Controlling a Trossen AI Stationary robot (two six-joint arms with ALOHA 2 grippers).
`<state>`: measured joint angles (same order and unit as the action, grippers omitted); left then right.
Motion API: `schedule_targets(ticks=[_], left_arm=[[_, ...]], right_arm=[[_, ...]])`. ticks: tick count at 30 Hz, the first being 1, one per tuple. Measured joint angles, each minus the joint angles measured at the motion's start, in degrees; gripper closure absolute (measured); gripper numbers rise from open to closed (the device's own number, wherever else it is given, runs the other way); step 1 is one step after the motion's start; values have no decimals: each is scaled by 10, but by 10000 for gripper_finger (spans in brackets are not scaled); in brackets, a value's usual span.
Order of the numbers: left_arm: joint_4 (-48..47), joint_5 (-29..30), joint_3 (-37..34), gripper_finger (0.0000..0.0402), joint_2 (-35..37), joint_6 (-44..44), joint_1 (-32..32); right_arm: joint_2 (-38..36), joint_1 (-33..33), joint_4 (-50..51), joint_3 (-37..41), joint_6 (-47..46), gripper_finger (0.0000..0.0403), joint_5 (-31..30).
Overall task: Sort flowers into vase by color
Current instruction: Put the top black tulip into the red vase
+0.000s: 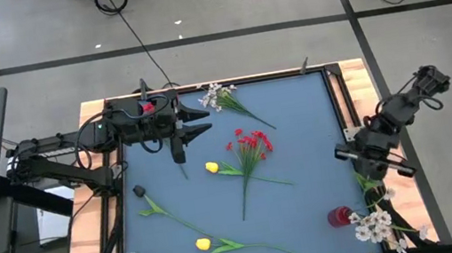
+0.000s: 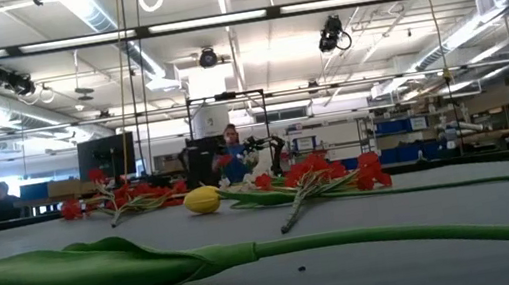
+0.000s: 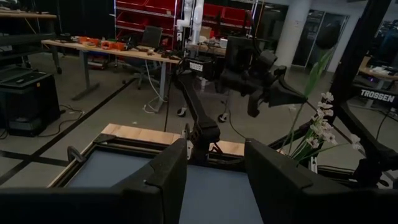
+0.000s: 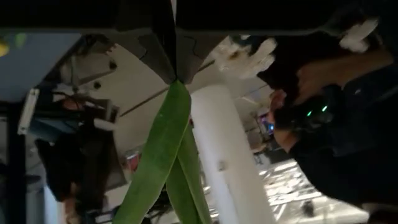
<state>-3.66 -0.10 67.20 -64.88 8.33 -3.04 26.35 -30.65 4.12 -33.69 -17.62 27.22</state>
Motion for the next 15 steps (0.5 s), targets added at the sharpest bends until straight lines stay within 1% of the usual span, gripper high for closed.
schedule_targets(ticks=[3, 5, 12, 15], left_arm=[[0, 0, 0, 234, 0, 0, 0], [0, 0, 0, 234, 0, 0, 0], [0, 0, 0, 234, 0, 0, 0], [0, 0, 0, 234, 0, 0, 0]], right_arm=[[-6, -5, -21, 15, 21, 403, 8], [-6, -8, -54, 38, 21, 403, 9], [-7, -20, -231, 141, -34, 403, 10], [-10, -20, -257, 156, -41, 403, 10]])
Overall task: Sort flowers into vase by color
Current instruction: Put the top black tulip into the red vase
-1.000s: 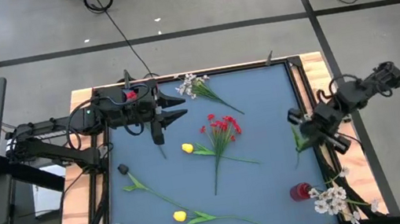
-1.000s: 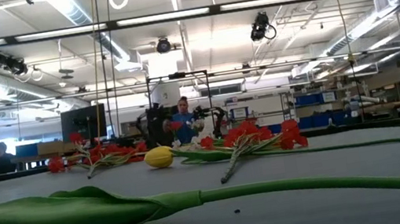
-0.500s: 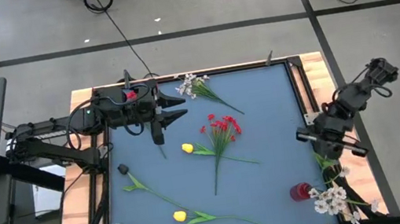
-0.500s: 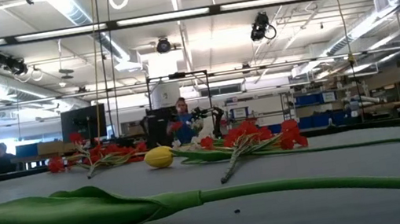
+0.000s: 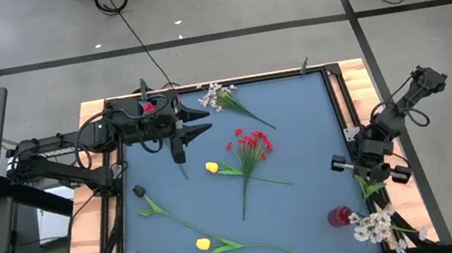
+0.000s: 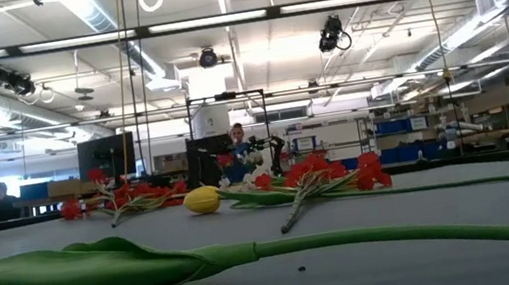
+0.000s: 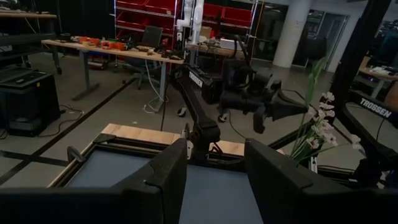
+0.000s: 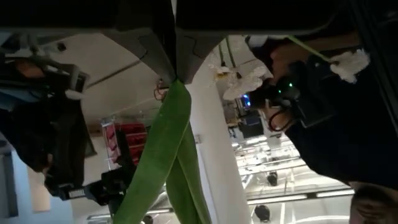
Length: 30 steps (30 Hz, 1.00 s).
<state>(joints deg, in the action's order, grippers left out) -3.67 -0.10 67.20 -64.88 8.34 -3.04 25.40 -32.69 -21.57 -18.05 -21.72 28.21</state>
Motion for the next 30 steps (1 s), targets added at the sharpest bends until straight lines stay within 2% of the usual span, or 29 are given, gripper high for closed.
schedule_targets(ticks=[14, 20, 30], left_arm=[[0, 0, 0, 234, 0, 0, 0], [0, 0, 0, 234, 0, 0, 0], [0, 0, 0, 234, 0, 0, 0]], right_arm=[[0, 0, 35, 3, 70, 403, 4], [0, 0, 62, 3, 86, 400, 34], [1, 0, 139, 3, 80, 346, 59]])
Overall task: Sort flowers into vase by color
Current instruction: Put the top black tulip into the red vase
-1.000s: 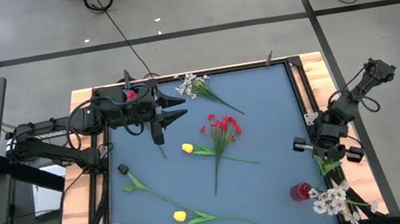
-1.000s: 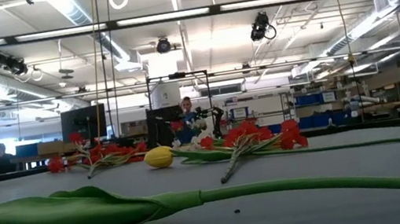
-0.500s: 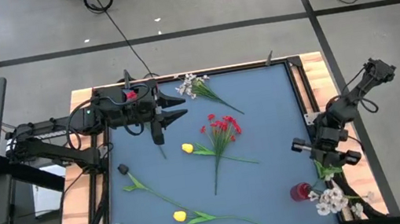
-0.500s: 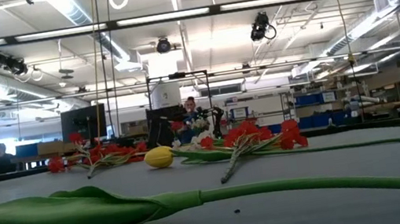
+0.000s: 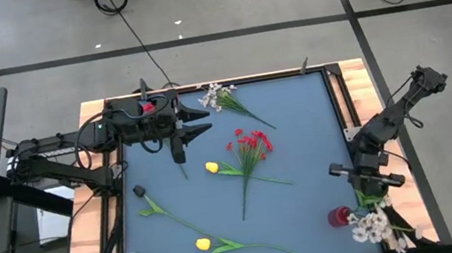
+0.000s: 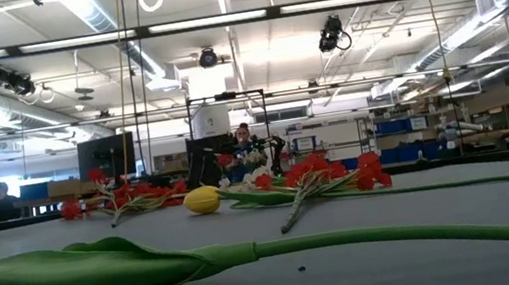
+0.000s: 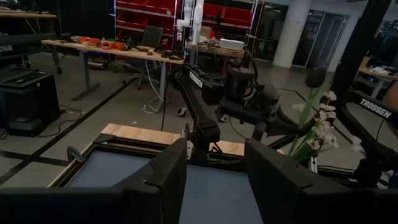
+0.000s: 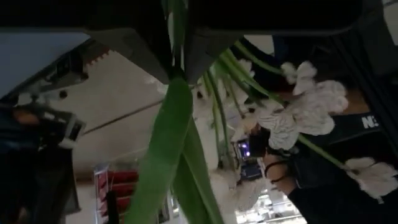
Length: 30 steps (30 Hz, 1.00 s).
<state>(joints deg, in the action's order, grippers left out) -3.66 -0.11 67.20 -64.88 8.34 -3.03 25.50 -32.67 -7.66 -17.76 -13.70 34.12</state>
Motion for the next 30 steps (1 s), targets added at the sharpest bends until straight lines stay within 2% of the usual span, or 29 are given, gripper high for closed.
schedule_targets(ticks=[6, 14, 20, 25, 30], left_arm=[[0, 0, 0, 234, 0, 0, 0], [0, 0, 0, 234, 0, 0, 0], [0, 0, 0, 234, 0, 0, 0], [0, 0, 0, 234, 0, 0, 0], [0, 0, 0, 234, 0, 0, 0]], right_arm=[[0, 0, 17, 0, -89, 311, 12], [0, 0, 107, 0, -132, 217, 37], [0, 0, 121, 0, -165, 157, 52], [-1, 0, 142, 0, -157, 135, 74], [0, 0, 210, -9, -106, 133, 59]])
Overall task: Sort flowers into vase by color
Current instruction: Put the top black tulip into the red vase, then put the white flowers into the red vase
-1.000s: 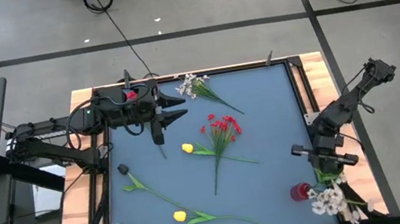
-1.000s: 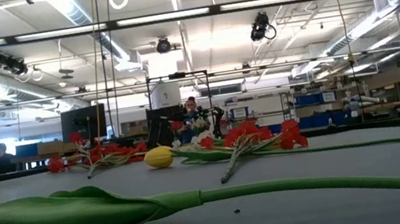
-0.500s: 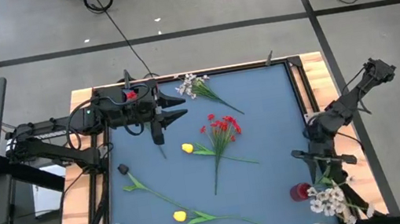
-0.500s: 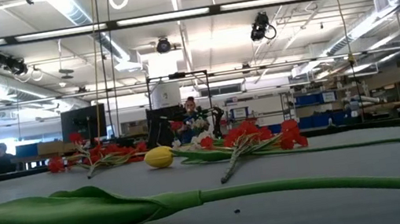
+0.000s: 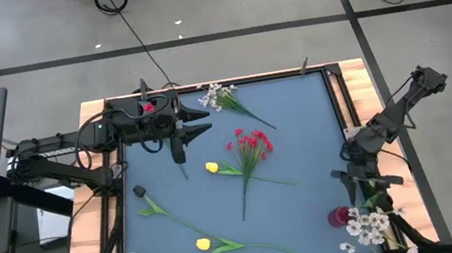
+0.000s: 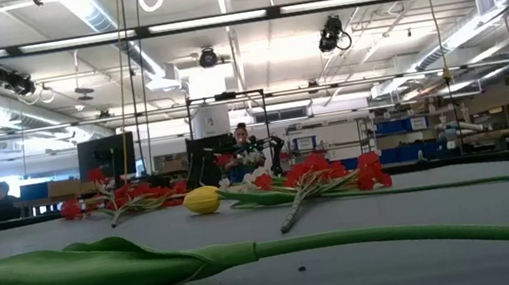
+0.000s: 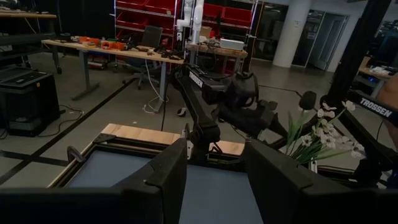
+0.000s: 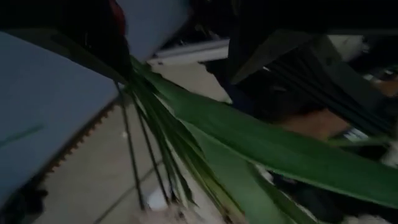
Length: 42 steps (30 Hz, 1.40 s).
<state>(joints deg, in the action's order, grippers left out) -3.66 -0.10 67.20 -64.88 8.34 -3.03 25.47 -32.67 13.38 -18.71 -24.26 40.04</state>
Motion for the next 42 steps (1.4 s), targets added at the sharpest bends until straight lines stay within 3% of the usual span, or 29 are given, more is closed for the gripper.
schedule_targets(ticks=[2, 9, 16, 20, 29, 38, 42], left_arm=[[0, 0, 0, 234, 0, 0, 0], [0, 0, 0, 234, 0, 0, 0], [0, 0, 0, 234, 0, 0, 0], [0, 0, 0, 234, 0, 0, 0], [0, 0, 0, 234, 0, 0, 0], [0, 0, 0, 234, 0, 0, 0], [0, 0, 0, 234, 0, 0, 0]], right_arm=[[0, 0, 56, -19, 47, 133, -42], [0, 2, 168, -83, 132, 133, -285], [0, 2, 185, -93, 64, 133, -461], [8, 8, 168, -94, -2, 133, -525], [140, 101, 106, -114, -88, 134, -524], [351, 244, 123, -252, -59, 157, -522], [455, 319, 167, -323, -53, 166, -485]])
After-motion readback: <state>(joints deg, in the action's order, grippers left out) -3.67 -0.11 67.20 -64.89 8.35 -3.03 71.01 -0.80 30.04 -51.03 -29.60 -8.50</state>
